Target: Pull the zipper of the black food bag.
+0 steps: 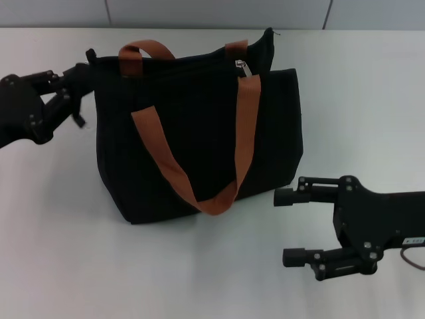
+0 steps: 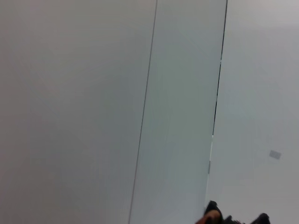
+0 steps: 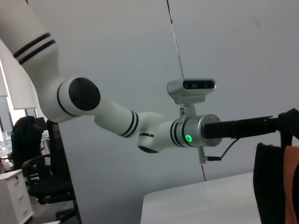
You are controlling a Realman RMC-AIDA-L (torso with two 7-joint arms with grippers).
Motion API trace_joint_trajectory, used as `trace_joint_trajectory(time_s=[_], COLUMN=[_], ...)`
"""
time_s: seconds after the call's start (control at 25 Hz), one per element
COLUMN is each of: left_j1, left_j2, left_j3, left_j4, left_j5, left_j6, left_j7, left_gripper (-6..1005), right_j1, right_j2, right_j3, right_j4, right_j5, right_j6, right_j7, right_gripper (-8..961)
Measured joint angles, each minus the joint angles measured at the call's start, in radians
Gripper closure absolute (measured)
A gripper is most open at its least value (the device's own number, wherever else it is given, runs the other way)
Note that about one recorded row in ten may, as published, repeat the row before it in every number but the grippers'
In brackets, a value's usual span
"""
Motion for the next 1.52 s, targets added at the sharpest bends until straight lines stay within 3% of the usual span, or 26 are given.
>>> trace_joint_trajectory(time_s=[0.16,0.48,0.64,0.76,0.92,0.96,1.0,1.08,1.12,1.24,1.28,1.32,1.36,1.52], left_j1=[0.006,0.0,-0.001,-0.001,0.003,0.003,0.005,0.005,0.007,0.007,0.017,0.017,0.025,0.0], left_j2=[0.017,0.107,0.127,0.103,0.034,0.034,0.011,0.011,-0.012,-0.012,-0.04,-0.04,-0.045,-0.038], left_j3=[0.013,0.019,0.032,0.061,0.112,0.112,0.119,0.119,0.121,0.121,0.121,0.121,0.171,0.289], left_j4=[0.025,0.143,0.152,0.146,0.144,0.144,0.144,0.144,0.142,0.142,0.134,0.134,0.093,0.04], left_j5=[0.047,0.151,0.145,0.144,0.144,0.144,0.144,0.144,0.143,0.143,0.104,0.104,0.024,0.035], left_j6=[0.026,0.203,0.245,0.245,0.245,0.245,0.244,0.244,0.244,0.244,0.245,0.245,0.245,0.238], left_j7=[-0.055,-0.284,-0.315,-0.266,-0.109,-0.109,-0.058,-0.058,0.0,0.0,0.078,0.078,0.14,0.146], left_gripper=[917,633,438,278,185,185,185,185,185,185,185,185,185,184], right_j1=[0.0,-0.007,0.002,0.012,0.026,0.028,0.03,0.039,0.044,0.061,0.064,0.066,0.067,0.07], right_j2=[0.0,0.001,0.001,0.001,0.002,0.002,0.002,0.003,0.003,0.003,0.003,0.003,0.003,0.003], right_j3=[0.0,0.021,0.029,0.022,0.022,0.022,0.022,0.02,0.02,0.019,0.019,0.019,0.018,0.016], right_j4=[0.037,0.107,0.137,0.158,0.185,0.187,0.19,0.201,0.207,0.226,0.228,0.229,0.229,0.23], right_j5=[-0.006,0.012,0.017,0.018,0.018,0.018,0.018,0.019,0.019,0.017,0.016,0.015,0.014,0.012], right_j6=[0.033,0.126,0.164,0.188,0.217,0.226,0.234,0.254,0.262,0.292,0.297,0.301,0.303,0.305], right_j7=[-0.051,-0.156,-0.188,-0.204,-0.213,-0.214,-0.214,-0.214,-0.214,-0.215,-0.215,-0.215,-0.215,-0.215], right_gripper=[161,162,162,163,163,163,163,163,163,164,164,164,164,164])
